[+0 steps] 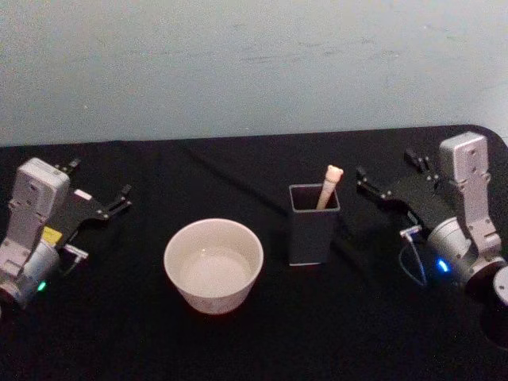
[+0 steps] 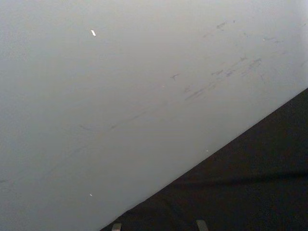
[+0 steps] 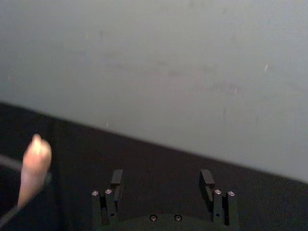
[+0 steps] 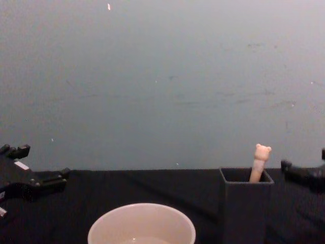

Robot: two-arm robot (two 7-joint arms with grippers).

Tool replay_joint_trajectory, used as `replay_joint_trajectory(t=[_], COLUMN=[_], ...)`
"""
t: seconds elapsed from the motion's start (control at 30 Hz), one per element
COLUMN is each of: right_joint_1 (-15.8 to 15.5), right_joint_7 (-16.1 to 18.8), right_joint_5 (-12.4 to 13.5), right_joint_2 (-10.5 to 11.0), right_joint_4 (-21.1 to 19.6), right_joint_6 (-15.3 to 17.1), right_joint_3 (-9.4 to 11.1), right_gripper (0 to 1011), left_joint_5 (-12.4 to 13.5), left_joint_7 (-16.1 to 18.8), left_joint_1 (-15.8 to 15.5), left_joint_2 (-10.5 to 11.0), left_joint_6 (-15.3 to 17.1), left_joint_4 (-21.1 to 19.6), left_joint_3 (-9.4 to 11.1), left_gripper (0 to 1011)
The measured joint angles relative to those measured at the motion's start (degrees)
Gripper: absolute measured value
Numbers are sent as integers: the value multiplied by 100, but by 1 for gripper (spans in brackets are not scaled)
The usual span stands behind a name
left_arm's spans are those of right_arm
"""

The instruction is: Pick up the stirring spoon with one hand, stir inside the cup, then place it back in its original position.

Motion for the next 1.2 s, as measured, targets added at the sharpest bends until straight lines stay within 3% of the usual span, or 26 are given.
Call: replay_joint_trajectory(t=[0.27,1.2], right_joint_1=[-131,-120], right_joint_7=[42,40], right_joint_5=[-89,-98], right_joint_2=[-26,-11], right_joint_4=[66,62], right_joint_6=[244,219], right_joint_3=[27,7], right_gripper=[1002,1002], left_joint_5=[0,0], left_joint_7=[0,0], left_joint_1=[0,0], left_joint_2=[0,0], left_joint_6=[0,0], left_joint_4=[0,0], left_joint_3=[0,0], left_gripper=[1001,1002])
